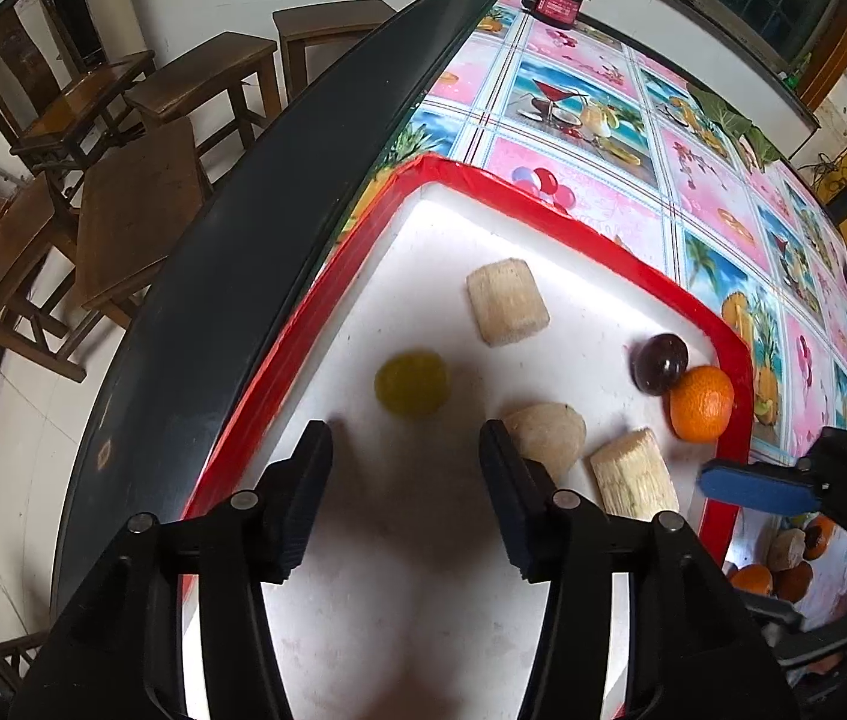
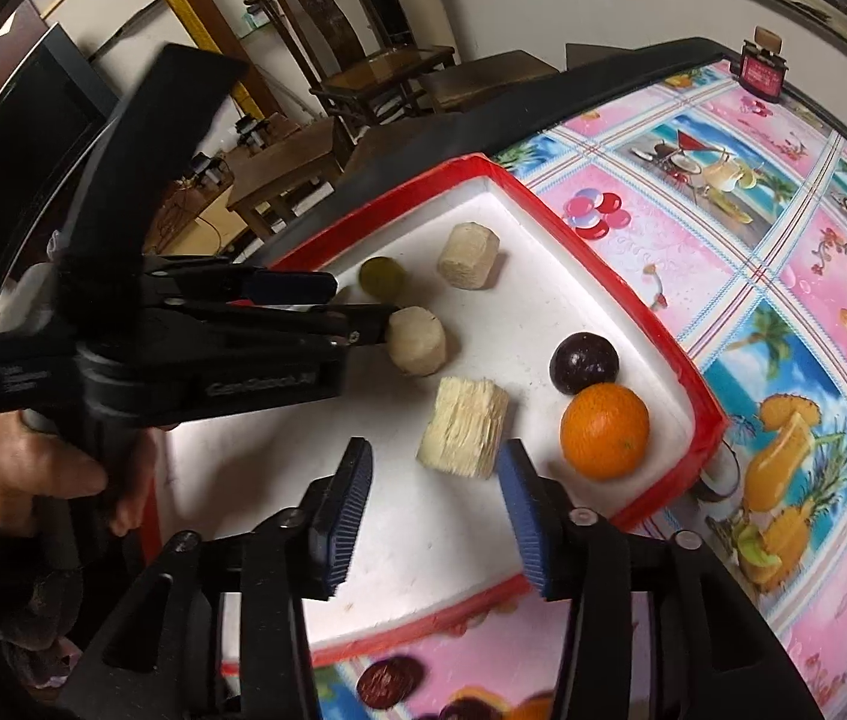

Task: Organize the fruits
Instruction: 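Open the left tool to drop the grape while the right tool drops the cake, then move both open tools back toward the fruit pile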

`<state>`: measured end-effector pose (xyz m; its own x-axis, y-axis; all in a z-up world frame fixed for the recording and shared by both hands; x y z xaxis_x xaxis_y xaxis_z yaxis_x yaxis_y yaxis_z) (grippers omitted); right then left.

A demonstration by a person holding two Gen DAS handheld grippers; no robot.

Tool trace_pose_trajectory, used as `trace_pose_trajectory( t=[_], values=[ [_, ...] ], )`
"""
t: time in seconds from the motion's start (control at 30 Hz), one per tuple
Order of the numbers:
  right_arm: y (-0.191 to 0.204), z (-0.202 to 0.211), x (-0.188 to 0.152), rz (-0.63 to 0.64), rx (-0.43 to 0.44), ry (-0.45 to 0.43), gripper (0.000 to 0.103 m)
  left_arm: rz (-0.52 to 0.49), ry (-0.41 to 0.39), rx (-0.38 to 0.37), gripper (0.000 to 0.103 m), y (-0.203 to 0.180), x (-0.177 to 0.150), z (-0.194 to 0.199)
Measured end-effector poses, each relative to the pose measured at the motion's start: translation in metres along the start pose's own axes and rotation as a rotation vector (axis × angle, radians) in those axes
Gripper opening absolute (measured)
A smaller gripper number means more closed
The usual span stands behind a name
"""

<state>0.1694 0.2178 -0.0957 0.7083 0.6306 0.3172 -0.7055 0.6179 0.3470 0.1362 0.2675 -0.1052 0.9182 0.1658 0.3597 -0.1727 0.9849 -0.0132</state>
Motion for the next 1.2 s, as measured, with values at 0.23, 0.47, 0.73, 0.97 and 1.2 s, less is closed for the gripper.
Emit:
trace_pose_trajectory(
  t=[0.23, 0.47, 0.73, 0.97, 1.2],
  values=[
    [0.002, 0.027, -0.018, 0.003, 0.013, -0.019, 0.057, -0.006, -0.006, 0.024, 0.063, -0.008, -0.011, 0.015],
    [-0.001, 0.049, -0.042, 0.012, 0.015, -0.028, 0.062, -0.013, -0.012, 0.041, 0.064, -0.021, -0.025, 0.031],
    [-0.022, 0.07, -0.086, -0.012, 0.0, -0.017, 0.062, -0.001, -0.026, 0.022, 0.069, -0.044, -0.055, 0.054],
    [-0.047, 0.077, -0.122, -0.063, -0.025, 0.011, 0.062, 0.023, -0.015, 0.004, 0.069, -0.058, -0.082, 0.066],
    [-0.062, 0.091, -0.149, -0.098, -0.032, 0.021, 0.062, 0.028, -0.017, -0.03, 0.069, -0.08, -0.098, 0.074]
  ],
)
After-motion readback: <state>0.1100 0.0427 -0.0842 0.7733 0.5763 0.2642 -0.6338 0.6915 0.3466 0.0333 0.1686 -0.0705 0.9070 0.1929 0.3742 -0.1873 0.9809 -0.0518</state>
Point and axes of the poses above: each gripper's, at about its wrist camera, not at the fingertips, and z roughly against the way its jaws point, y to its left, x to its top, the point moved 9 cm from there along -z, roughly the way its jaws point, and after that the axes turned 15 degrees about -z, right-handed, at the moved point
